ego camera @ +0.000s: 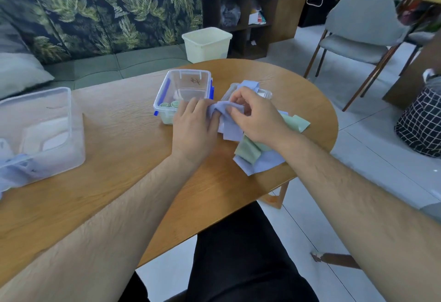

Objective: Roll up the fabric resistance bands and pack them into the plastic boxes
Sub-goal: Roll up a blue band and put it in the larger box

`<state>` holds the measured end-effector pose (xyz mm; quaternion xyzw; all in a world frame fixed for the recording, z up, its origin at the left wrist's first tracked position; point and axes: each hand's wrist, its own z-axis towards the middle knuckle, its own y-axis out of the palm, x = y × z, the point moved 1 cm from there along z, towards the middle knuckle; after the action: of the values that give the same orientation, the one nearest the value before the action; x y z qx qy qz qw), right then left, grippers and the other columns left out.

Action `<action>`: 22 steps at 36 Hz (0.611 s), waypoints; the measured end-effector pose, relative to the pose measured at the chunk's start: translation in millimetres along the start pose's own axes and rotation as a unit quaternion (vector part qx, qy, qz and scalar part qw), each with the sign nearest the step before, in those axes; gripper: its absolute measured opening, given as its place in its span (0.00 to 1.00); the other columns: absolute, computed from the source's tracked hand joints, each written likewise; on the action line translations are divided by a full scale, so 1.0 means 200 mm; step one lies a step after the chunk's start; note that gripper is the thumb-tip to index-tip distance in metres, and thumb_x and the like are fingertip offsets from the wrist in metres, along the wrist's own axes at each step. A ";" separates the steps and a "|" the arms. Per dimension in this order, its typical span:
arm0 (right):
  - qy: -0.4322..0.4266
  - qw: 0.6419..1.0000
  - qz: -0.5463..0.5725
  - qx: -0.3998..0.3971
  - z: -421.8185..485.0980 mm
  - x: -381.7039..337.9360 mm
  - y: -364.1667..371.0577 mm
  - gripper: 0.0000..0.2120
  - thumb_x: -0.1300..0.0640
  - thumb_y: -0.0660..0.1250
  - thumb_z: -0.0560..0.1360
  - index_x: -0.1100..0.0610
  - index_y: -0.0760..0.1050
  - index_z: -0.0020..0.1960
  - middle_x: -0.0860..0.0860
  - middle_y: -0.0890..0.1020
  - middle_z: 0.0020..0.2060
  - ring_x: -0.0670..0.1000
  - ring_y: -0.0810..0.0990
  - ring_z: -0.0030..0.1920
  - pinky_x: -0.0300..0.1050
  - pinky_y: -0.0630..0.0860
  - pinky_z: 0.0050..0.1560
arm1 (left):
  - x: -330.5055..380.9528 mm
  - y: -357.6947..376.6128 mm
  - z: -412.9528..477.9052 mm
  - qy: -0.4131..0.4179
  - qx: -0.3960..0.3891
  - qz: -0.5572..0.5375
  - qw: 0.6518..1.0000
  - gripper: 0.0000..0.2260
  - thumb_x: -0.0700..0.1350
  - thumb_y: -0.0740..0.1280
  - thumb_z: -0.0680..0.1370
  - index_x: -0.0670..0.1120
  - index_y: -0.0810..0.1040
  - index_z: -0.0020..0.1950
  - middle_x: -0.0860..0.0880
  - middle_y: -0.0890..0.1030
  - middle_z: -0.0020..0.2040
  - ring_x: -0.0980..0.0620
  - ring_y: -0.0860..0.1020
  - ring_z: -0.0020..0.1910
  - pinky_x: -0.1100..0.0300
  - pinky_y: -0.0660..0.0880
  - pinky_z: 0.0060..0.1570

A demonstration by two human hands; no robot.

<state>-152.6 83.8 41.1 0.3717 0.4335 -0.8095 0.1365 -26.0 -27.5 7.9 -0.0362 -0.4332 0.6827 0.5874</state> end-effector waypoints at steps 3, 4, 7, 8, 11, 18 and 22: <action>-0.018 0.999 0.025 0.010 0.01 -0.07 0.01 0.02 0.53 0.65 0.81 0.51 0.74 0.50 0.49 0.81 0.43 0.49 0.77 0.40 0.42 0.73 0.42 | 0.01 -0.07 0.00 -0.018 0.024 -0.022 0.999 0.08 0.48 0.66 0.81 0.44 0.80 0.54 0.49 0.79 0.48 0.49 0.70 0.49 0.59 0.66 0.52; -0.029 0.999 0.033 0.018 0.01 -0.10 0.01 0.02 0.54 0.65 0.81 0.52 0.74 0.51 0.50 0.82 0.43 0.49 0.77 0.40 0.40 0.72 0.41 | 0.01 -0.10 0.00 -0.021 0.033 -0.027 0.999 0.08 0.49 0.66 0.81 0.44 0.79 0.53 0.50 0.79 0.46 0.50 0.70 0.48 0.58 0.67 0.52; -0.052 0.997 0.055 0.020 0.03 -0.21 0.01 0.04 0.55 0.66 0.81 0.54 0.75 0.54 0.50 0.82 0.44 0.44 0.76 0.39 0.35 0.71 0.40 | 0.02 -0.22 -0.02 -0.022 0.057 -0.042 0.997 0.10 0.50 0.65 0.81 0.44 0.79 0.52 0.52 0.79 0.45 0.50 0.71 0.47 0.55 0.69 0.53; -0.055 0.996 0.069 0.015 0.03 -0.24 0.02 0.05 0.55 0.67 0.81 0.54 0.75 0.54 0.50 0.82 0.45 0.47 0.78 0.39 0.37 0.73 0.41 | 0.01 -0.27 -0.02 -0.022 0.061 -0.049 0.997 0.09 0.50 0.65 0.81 0.44 0.79 0.53 0.53 0.78 0.45 0.49 0.72 0.48 0.55 0.70 0.53; -0.069 0.992 0.104 -0.001 0.06 -0.35 0.08 0.06 0.54 0.68 0.80 0.53 0.75 0.54 0.50 0.83 0.46 0.53 0.81 0.43 0.47 0.77 0.45 | -0.04 -0.42 -0.05 -0.028 0.059 -0.057 0.996 0.08 0.51 0.64 0.81 0.49 0.79 0.55 0.58 0.77 0.45 0.48 0.75 0.49 0.50 0.73 0.54; -0.118 0.984 0.124 -0.048 0.04 -0.54 0.35 0.04 0.57 0.68 0.80 0.55 0.76 0.54 0.46 0.80 0.47 0.46 0.78 0.44 0.41 0.75 0.45 | -0.20 -0.70 -0.20 -0.114 0.078 -0.051 0.989 0.05 0.51 0.65 0.82 0.56 0.78 0.57 0.57 0.77 0.52 0.64 0.71 0.53 0.64 0.67 0.55; -0.124 0.985 0.092 -0.073 0.01 -0.56 0.54 0.03 0.59 0.68 0.80 0.56 0.76 0.53 0.42 0.78 0.42 0.43 0.75 0.40 0.41 0.74 0.42 | -0.33 -0.76 -0.32 -0.235 0.034 -0.064 0.969 0.13 0.56 0.66 0.81 0.56 0.75 0.63 0.51 0.77 0.58 0.61 0.76 0.53 0.66 0.71 0.50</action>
<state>-18.2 7.4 58.4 0.2963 0.4348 -0.7995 0.2898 146.7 -56.8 34.3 0.1730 -0.5367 0.6475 0.5125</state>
